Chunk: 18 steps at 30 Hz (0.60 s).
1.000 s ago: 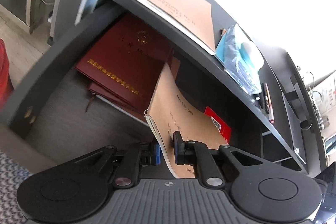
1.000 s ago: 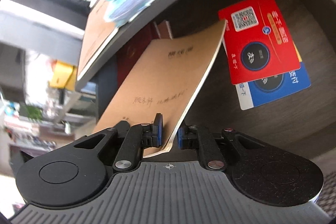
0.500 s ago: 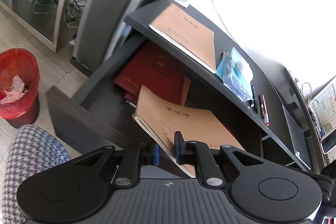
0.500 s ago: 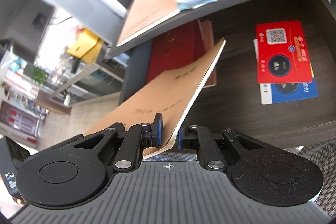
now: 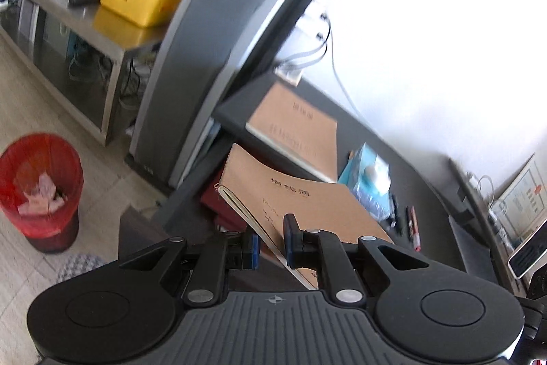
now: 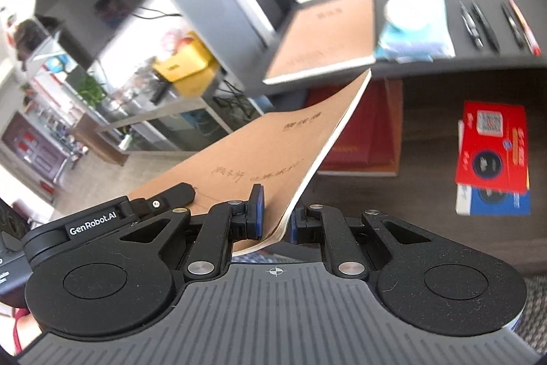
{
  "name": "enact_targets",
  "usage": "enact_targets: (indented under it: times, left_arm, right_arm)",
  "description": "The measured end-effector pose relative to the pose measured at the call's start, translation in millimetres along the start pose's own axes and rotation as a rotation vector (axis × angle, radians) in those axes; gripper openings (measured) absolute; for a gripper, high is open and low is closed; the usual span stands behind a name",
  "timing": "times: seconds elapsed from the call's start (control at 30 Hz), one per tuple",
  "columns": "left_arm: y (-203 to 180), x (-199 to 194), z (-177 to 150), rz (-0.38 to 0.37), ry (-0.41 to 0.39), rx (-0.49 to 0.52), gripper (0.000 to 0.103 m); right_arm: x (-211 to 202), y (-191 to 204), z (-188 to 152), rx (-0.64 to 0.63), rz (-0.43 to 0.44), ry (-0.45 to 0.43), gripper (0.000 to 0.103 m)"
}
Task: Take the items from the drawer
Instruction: 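Lift the brown notebook up out of the drawer with the right gripper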
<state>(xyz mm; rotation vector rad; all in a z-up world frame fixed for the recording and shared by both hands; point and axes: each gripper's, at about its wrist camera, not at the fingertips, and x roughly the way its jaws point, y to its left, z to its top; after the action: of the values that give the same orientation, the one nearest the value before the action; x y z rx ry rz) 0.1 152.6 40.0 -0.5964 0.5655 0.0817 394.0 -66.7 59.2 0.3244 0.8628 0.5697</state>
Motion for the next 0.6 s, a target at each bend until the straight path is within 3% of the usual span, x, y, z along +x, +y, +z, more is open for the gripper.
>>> enact_targets:
  times: [0.23,0.4,0.6]
  left_arm:
    - [-14,11,28,-0.025,-0.119,0.044,0.011]
    - [-14,57,40,-0.029,-0.069,0.009,0.012]
    - [-9,99,38,-0.017,-0.001,-0.007,0.012]
  right_arm:
    - [-2,21,24,-0.084,0.014,-0.107,0.015]
    - [19,14,48,-0.073,-0.009,-0.153,0.015]
    - [57,-20,58,-0.002,-0.058,-0.094,0.016]
